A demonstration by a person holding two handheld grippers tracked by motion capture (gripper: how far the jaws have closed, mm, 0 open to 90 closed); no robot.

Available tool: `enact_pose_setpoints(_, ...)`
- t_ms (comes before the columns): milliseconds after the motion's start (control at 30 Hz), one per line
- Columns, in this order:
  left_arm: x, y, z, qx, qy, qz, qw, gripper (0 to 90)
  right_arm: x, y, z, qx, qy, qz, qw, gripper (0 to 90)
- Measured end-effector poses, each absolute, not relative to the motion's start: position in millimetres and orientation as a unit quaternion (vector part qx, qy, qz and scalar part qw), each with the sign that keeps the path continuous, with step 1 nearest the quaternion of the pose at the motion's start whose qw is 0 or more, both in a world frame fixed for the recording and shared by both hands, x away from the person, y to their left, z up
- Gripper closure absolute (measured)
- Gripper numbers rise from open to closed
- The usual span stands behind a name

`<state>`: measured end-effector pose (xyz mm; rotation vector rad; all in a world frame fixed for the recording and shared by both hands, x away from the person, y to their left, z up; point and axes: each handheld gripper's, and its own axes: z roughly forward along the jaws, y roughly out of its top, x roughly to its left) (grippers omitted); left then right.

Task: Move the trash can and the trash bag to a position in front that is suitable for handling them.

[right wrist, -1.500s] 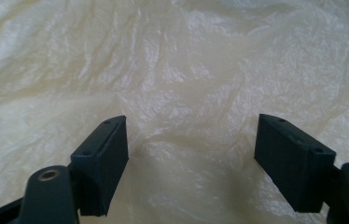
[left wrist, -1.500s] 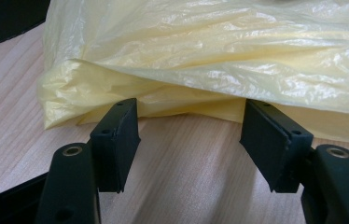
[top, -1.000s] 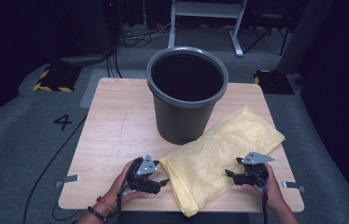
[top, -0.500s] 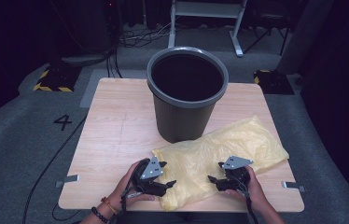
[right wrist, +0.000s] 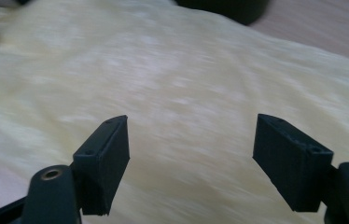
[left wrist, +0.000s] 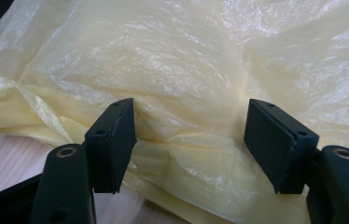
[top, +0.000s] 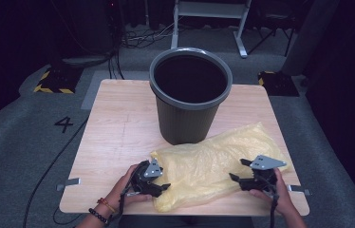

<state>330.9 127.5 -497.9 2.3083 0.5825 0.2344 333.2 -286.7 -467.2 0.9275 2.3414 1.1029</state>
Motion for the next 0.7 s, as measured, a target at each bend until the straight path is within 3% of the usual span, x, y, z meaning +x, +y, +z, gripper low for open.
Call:
enact_pose_setpoints(100, 332, 138, -498, 0.897, 0.228, 0.091, 0.368, 33.9, 338, -306, -468, 0.355, 0.825, 0.380, 0.222, 28.7)
enact_pose_setpoints(200, 332, 152, -499, 0.897, 0.224, 0.090, 0.371, 33.7, 348, -342, -473, 0.407, 0.807, 0.369, 0.219, 29.2)
enact_pose_setpoints(400, 333, 193, -499, 0.897, 0.219, 0.087, 0.373, 33.3, 356, -369, -486, 0.431, 0.807, 0.351, 0.201, 32.0)
enact_pose_setpoints(467, 333, 202, -499, 0.897, 0.226, 0.090, 0.369, 32.7, 359, -372, -491, 0.433, 0.808, 0.358, 0.180, 32.5)
enact_pose_setpoints(700, 339, 220, -499, 0.882, 0.283, 0.116, 0.358, 28.9, 360, -355, -496, 0.402, 0.829, 0.348, 0.171, 37.0)
